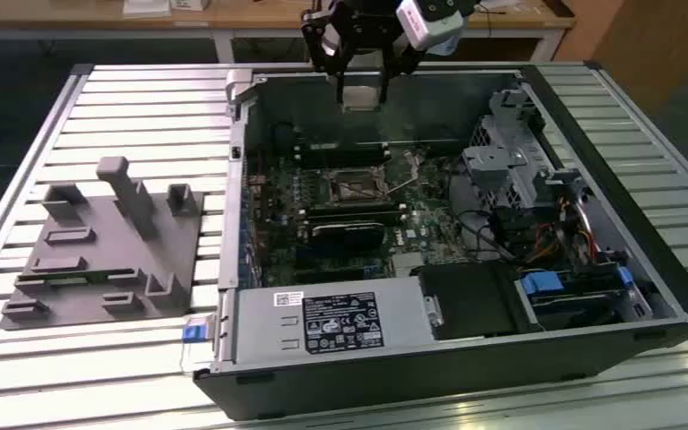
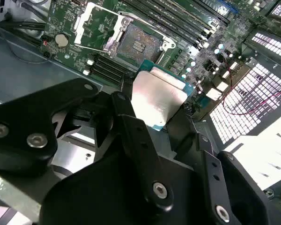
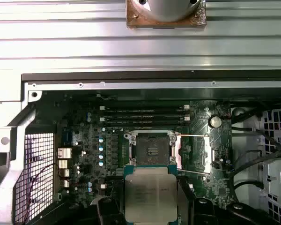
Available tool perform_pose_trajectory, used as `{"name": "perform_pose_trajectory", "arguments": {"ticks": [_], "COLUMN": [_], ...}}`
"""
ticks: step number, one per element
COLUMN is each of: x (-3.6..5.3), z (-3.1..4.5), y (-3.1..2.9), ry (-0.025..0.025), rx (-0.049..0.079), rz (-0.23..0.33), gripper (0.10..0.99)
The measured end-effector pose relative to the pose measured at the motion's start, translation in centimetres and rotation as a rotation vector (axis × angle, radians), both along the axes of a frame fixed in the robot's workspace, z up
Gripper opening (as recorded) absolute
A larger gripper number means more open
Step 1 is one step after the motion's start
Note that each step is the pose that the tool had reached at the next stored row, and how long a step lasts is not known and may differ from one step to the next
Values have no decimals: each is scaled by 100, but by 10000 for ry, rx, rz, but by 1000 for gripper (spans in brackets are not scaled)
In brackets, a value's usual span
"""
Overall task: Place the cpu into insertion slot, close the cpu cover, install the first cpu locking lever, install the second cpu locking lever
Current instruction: 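Place the cpu into insertion slot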
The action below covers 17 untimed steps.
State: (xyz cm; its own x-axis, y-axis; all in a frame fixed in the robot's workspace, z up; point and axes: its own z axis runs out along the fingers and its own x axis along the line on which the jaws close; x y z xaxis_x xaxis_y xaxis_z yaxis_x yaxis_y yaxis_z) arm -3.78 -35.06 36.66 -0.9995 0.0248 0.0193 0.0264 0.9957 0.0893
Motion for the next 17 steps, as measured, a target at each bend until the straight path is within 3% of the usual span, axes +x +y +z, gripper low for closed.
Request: {"name": "perform_pose_trajectory", "arguments": {"ticks": [11, 17], "x": [0, 0], "z": [-1, -52], "y": [0, 0], "ry": [0, 0], "rx": [-1, 0], "rz": [0, 0], "gripper": [541, 541]}}
